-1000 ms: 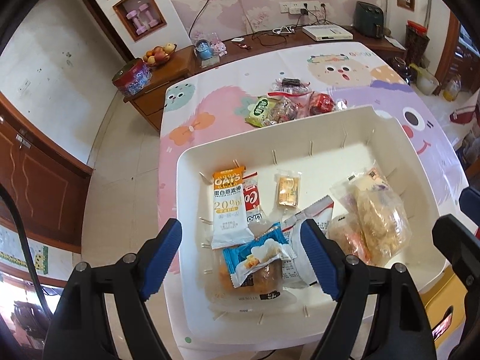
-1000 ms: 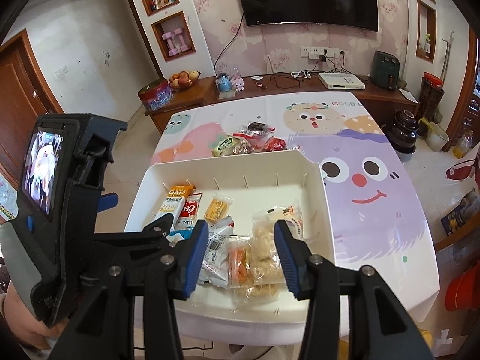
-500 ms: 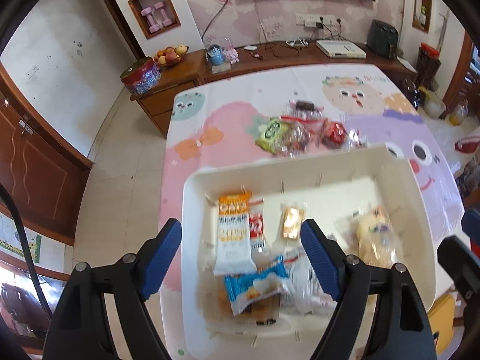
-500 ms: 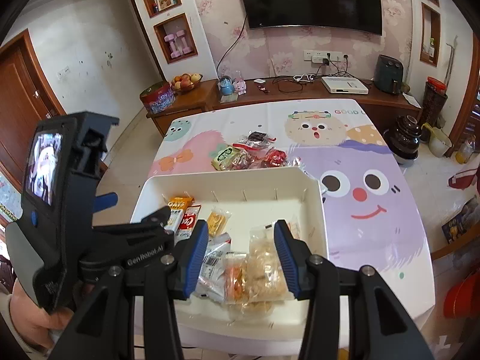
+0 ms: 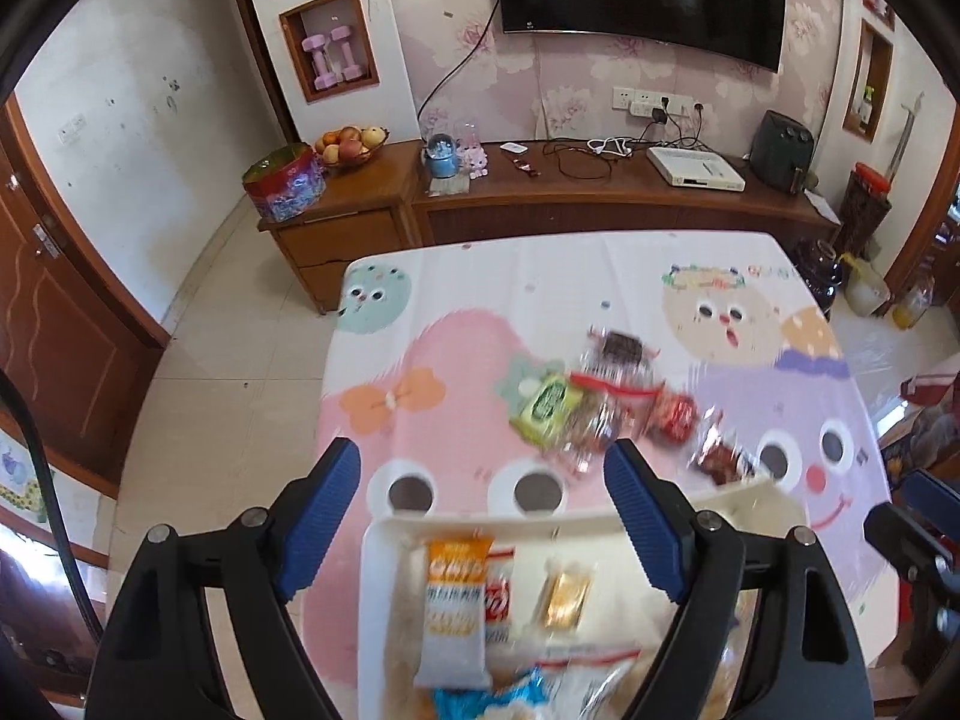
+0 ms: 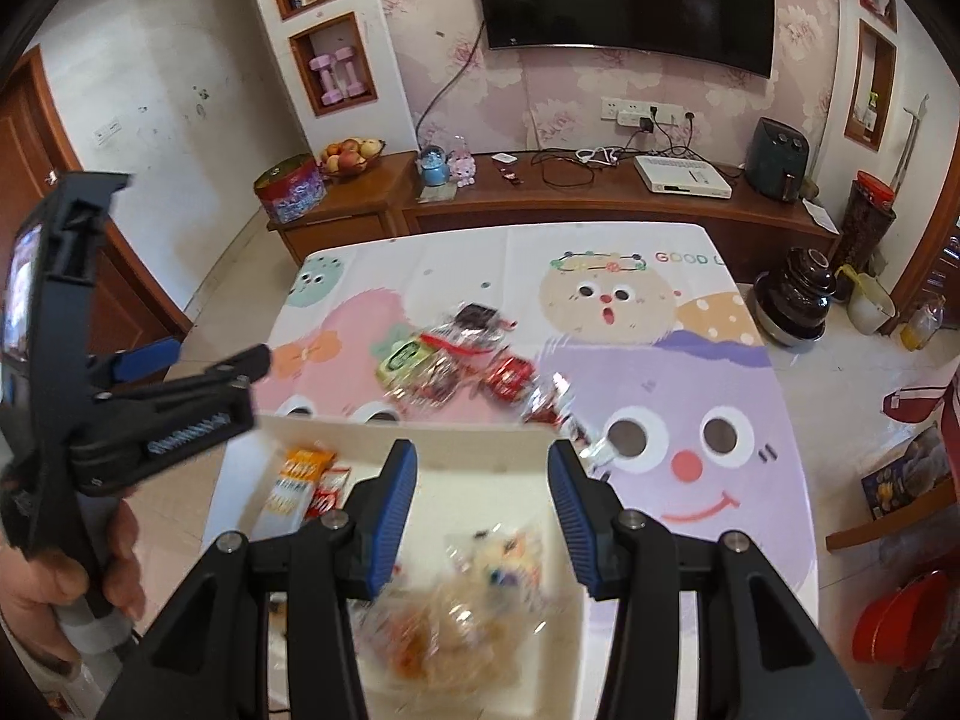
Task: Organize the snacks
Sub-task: 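Move both grippers back toward the remaining snacks on the tablecloth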
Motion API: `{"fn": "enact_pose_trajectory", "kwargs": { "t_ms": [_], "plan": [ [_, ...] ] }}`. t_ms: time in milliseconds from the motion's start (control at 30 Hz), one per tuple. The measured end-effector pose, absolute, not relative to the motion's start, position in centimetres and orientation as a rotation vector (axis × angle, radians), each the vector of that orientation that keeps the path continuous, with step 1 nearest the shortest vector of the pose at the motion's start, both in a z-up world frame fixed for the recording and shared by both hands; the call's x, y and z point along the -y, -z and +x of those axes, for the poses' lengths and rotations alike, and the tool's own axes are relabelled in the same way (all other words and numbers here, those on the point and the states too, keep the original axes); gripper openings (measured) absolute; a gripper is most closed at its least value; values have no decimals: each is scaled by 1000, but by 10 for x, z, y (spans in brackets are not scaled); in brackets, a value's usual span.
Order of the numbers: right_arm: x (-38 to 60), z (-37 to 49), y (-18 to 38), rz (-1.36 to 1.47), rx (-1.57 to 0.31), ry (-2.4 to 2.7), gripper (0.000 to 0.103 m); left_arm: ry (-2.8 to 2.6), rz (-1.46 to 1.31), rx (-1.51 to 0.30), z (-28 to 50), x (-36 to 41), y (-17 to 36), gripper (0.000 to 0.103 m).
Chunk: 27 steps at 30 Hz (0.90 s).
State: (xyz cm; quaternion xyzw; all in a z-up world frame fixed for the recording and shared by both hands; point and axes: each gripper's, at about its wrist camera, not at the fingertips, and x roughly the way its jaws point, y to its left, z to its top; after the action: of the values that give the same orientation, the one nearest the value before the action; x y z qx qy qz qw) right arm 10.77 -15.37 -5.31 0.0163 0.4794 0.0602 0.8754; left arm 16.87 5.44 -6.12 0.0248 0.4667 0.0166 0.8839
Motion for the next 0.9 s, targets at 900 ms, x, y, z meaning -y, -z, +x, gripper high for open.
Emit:
{"fn": "enact_pose_trajectory", "kwargs": {
  "t_ms": [900],
  "plan": [
    [202,283,180,110,-1351,-316,46,295,181,-1434,374,63,209,83]
  ]
}}
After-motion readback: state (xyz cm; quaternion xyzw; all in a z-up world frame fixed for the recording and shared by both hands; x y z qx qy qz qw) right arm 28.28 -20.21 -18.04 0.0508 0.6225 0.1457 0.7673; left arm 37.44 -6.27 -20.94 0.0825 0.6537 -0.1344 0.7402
